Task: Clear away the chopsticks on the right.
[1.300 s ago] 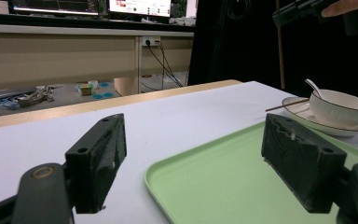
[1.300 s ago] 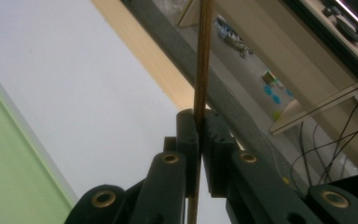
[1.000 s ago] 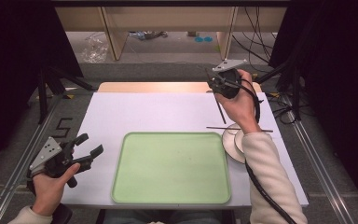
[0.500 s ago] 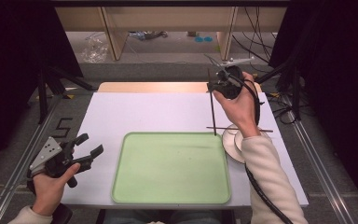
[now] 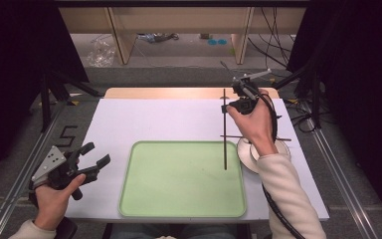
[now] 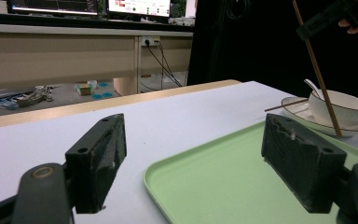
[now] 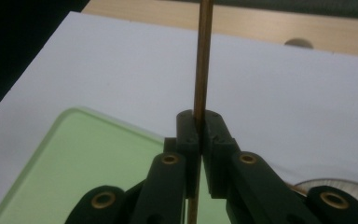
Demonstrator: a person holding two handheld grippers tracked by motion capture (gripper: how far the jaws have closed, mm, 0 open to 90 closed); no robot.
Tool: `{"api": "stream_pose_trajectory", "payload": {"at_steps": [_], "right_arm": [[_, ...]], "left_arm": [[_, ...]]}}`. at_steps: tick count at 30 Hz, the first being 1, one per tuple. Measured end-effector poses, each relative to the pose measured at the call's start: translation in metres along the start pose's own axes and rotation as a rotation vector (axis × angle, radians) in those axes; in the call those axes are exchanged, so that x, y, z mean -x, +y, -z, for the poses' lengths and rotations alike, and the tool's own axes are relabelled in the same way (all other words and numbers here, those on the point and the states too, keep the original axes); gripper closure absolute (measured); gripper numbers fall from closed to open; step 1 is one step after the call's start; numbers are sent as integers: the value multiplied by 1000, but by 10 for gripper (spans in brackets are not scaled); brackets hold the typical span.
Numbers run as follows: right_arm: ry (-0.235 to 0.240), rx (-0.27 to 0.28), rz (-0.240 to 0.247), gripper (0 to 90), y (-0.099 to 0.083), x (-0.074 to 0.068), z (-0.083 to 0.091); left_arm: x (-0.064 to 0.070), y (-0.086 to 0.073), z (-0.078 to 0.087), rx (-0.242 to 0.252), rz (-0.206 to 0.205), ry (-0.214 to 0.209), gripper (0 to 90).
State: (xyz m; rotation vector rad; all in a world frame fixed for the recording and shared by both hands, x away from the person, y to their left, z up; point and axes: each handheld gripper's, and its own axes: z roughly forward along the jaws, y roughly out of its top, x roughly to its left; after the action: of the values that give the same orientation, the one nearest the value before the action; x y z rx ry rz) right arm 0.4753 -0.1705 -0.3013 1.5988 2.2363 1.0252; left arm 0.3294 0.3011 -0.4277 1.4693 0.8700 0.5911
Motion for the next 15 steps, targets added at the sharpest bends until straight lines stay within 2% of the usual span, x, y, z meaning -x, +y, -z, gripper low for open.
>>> {"api": "stream_pose_trajectory", "payload": {"at_steps": [2, 4, 7, 8, 9, 11, 12, 13, 14, 15], "right_arm": [[-19, -44, -9, 874, -5, 1, -6], [-26, -126, -85, 874, -10, -2, -8], [-40, -202, -117, 874, -21, 2, -20], [-40, -202, -117, 874, -21, 2, -20], [-42, -233, -139, 874, -23, 2, -23], [-52, -254, -144, 874, -30, 6, -30], [-69, -279, -160, 874, -33, 7, -33], [-65, -296, -170, 874, -36, 8, -36], [-76, -336, -181, 873, -41, 11, -43], [-76, -336, -181, 873, -41, 11, -43]], "left_arm": [[0, 0, 0, 0, -1, 0, 219], [0, 0, 0, -1, 0, 0, 219], [0, 0, 0, -1, 1, 0, 219], [0, 0, 0, -1, 0, -1, 219], [0, 0, 0, -1, 0, 0, 219], [0, 0, 0, 0, 0, -2, 219], [0, 0, 0, -1, 0, -2, 219], [0, 0, 0, 0, 0, -2, 219], [0, 0, 0, 1, 0, -2, 219], [0, 0, 0, 0, 0, -2, 219]]}}
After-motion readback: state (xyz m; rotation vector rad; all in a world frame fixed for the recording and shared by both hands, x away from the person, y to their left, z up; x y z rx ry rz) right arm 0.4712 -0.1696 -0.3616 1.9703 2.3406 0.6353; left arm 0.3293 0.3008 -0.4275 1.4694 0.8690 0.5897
